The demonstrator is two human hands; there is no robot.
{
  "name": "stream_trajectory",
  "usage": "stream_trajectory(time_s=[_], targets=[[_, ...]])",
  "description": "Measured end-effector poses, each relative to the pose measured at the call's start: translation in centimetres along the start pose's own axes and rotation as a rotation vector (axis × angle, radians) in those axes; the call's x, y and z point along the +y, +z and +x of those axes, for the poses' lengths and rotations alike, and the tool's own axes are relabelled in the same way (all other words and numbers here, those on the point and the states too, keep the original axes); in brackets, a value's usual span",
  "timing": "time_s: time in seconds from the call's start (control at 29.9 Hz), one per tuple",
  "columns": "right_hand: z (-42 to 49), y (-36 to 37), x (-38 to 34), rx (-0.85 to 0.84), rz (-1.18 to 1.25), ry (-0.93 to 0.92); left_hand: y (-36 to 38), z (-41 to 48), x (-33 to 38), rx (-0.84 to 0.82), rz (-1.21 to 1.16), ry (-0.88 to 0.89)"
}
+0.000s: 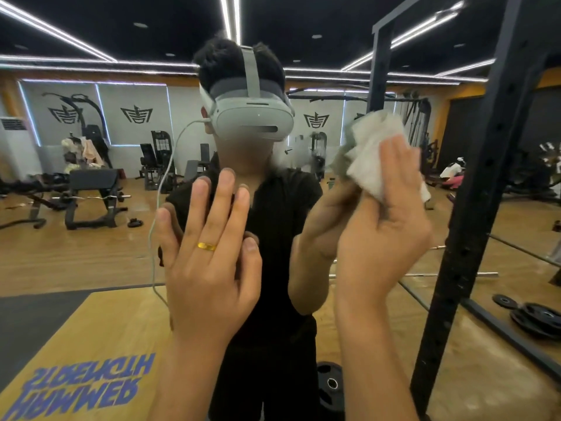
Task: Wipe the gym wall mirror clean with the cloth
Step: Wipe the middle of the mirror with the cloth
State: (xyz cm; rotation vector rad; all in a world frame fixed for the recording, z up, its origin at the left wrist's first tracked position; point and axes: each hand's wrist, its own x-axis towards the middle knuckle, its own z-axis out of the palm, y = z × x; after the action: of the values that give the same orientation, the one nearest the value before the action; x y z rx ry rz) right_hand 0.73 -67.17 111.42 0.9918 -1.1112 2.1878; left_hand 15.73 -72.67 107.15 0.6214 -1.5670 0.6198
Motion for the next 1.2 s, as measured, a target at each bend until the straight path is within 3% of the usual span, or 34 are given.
stream_trajectory(time_s=[0.2, 0.37, 0.4, 0.53, 0.77, 0.84, 1.0, 1.2], targets=[[-5.4, -0.8, -0.2, -0.199, -0.09, -0.217, 0.1, 0.0, -0.1, -0.001, -0.015, -0.007], [0.6, -0.9, -0.7, 0.142, 0.033, -0.176, 0.0, 0.0, 0.0, -0.021, -0.027, -0.01], [1.6, -0.4, -0.9, 0.148, 0.045, -0.162, 0.0, 0.1, 0.0, -0.021, -0.031, -0.009], [0.5, 2.2, -1.4, 0.007, -0.15, -0.152, -0.1, 0.1, 0.1, -0.032, -0.019, -0.001], [-5.7, 0.2, -1.3, -0.266, -0.165, -0.358, -2.3, 0.5, -0.8, -0.062, -0.189, 0.038], [-4.7, -0.2, -1.0, -0.287, -0.17, -0.367, -4.1, 0.8, -3.0, -0.069, -0.157, 0.061], [-4.0, -0.3, -0.4, -0.369, -0.206, -0.414, -6.4, 1.5, -10.5, -0.262, -0.017, -0.08], [-1.7, -0.3, -0.3, -0.316, -0.179, -0.521, -4.9, 0.7, -12.1, -0.128, -0.004, 0.069]])
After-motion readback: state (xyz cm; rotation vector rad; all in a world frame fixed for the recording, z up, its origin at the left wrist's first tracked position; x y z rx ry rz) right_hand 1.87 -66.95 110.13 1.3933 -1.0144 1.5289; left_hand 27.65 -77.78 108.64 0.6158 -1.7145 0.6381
